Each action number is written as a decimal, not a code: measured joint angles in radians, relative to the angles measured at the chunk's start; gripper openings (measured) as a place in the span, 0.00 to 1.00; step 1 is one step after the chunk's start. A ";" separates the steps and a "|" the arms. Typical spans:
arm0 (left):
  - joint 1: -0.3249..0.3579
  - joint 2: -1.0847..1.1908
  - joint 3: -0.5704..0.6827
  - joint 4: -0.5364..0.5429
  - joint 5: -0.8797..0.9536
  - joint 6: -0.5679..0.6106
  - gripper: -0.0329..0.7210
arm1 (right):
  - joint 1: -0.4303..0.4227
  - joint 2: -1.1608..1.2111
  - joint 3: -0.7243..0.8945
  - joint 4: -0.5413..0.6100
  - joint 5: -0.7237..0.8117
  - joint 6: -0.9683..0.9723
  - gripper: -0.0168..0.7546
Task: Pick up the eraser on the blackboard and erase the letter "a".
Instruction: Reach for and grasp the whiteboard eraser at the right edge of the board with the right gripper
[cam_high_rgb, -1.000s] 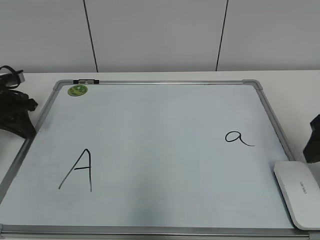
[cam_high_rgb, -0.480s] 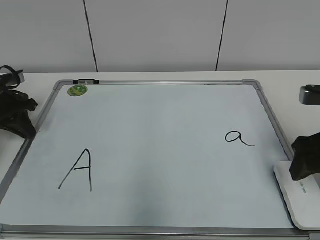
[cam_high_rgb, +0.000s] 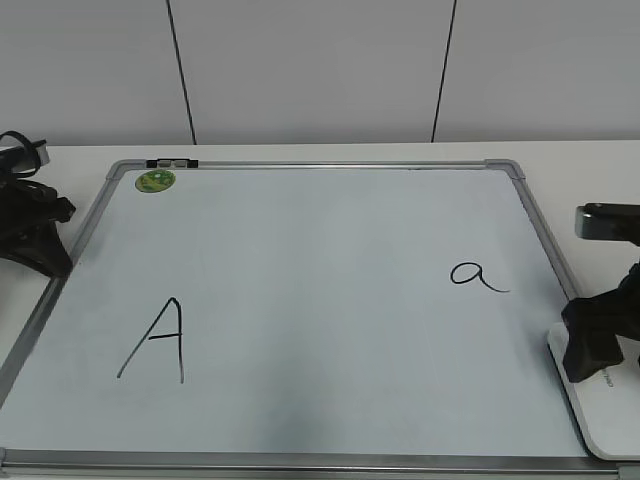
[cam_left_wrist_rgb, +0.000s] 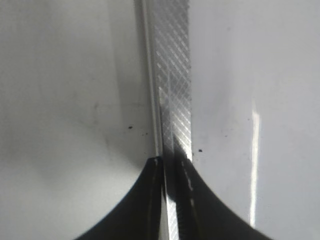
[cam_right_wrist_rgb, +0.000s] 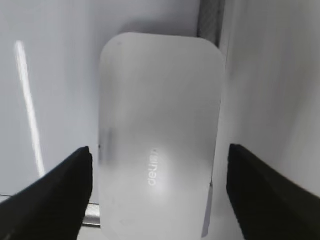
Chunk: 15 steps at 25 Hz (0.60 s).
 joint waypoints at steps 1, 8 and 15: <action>0.000 0.000 0.000 0.000 0.000 0.000 0.09 | 0.000 0.012 0.000 0.009 0.000 0.000 0.83; 0.000 0.000 0.000 0.000 0.000 0.000 0.09 | 0.000 0.060 0.000 0.020 -0.024 0.000 0.83; 0.000 0.000 0.000 0.000 0.000 0.000 0.09 | 0.000 0.099 0.000 0.021 -0.029 0.002 0.83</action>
